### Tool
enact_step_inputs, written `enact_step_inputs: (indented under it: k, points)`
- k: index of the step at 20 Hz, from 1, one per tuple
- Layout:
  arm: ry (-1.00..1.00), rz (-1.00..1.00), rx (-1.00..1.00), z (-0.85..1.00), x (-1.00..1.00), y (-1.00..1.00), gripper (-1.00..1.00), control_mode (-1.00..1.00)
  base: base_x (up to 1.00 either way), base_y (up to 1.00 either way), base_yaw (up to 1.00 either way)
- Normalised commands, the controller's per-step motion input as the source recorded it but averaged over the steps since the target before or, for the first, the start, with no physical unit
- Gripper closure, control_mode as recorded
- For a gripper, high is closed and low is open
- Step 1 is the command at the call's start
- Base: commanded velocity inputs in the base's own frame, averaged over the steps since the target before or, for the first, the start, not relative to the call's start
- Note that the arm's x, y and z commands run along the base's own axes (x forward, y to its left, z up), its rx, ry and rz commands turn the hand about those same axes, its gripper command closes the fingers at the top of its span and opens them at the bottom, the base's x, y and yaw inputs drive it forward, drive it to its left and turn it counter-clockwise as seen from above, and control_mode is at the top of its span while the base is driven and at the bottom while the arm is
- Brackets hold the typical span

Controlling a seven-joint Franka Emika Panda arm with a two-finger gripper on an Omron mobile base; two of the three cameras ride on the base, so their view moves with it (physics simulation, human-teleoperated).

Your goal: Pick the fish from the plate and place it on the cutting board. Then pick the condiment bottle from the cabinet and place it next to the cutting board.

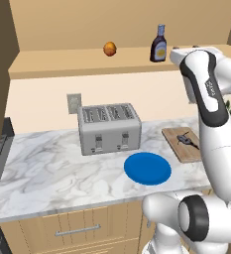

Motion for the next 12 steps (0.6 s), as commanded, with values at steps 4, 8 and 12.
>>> enact_step_inputs:
  k: [4, 8, 12]
  points:
    - [-0.01, 0.00, 0.05, 0.09, -0.01, 0.01, -1.00, -1.00, 0.00, 0.00, 0.00]
    - [0.00, 0.00, 0.00, 0.00, 0.00, 0.01, -1.00, -1.00, 0.00, 0.00, 0.00]
    - [0.02, 0.00, -0.01, 0.00, 0.00, 0.06, -1.00, -1.00, 0.00, 0.00, 0.00]
